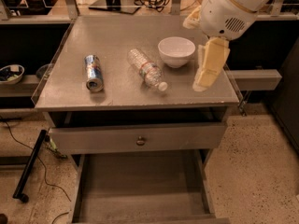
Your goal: Place redbull can into middle drawer
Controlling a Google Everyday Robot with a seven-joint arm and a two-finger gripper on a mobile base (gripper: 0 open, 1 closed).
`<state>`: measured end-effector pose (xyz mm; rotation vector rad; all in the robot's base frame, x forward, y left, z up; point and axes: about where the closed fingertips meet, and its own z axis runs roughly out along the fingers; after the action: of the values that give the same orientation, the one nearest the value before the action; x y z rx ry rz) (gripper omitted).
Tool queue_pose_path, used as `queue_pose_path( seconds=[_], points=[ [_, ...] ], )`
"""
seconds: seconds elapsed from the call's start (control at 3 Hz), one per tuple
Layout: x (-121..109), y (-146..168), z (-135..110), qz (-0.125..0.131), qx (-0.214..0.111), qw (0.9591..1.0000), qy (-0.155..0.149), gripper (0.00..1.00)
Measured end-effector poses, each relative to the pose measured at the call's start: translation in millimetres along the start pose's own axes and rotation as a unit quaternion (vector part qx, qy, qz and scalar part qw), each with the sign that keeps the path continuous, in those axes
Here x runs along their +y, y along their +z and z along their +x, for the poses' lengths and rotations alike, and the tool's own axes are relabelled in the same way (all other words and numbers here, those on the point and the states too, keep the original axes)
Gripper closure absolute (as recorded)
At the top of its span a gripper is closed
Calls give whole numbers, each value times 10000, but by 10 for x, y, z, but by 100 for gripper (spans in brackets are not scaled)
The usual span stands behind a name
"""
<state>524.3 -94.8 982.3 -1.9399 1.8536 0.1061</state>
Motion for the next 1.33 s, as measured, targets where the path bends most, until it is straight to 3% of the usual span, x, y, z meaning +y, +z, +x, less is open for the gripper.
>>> queue_pose_path(
  seconds=[0.33,0.67,1.33],
  points=[
    [-124,52,-43,70,-60,9999,-80,0],
    [-548,258,-319,124,-261,9988,-400,0],
    [-1049,594,-856,69,-564,9944,-888,0]
  ],
)
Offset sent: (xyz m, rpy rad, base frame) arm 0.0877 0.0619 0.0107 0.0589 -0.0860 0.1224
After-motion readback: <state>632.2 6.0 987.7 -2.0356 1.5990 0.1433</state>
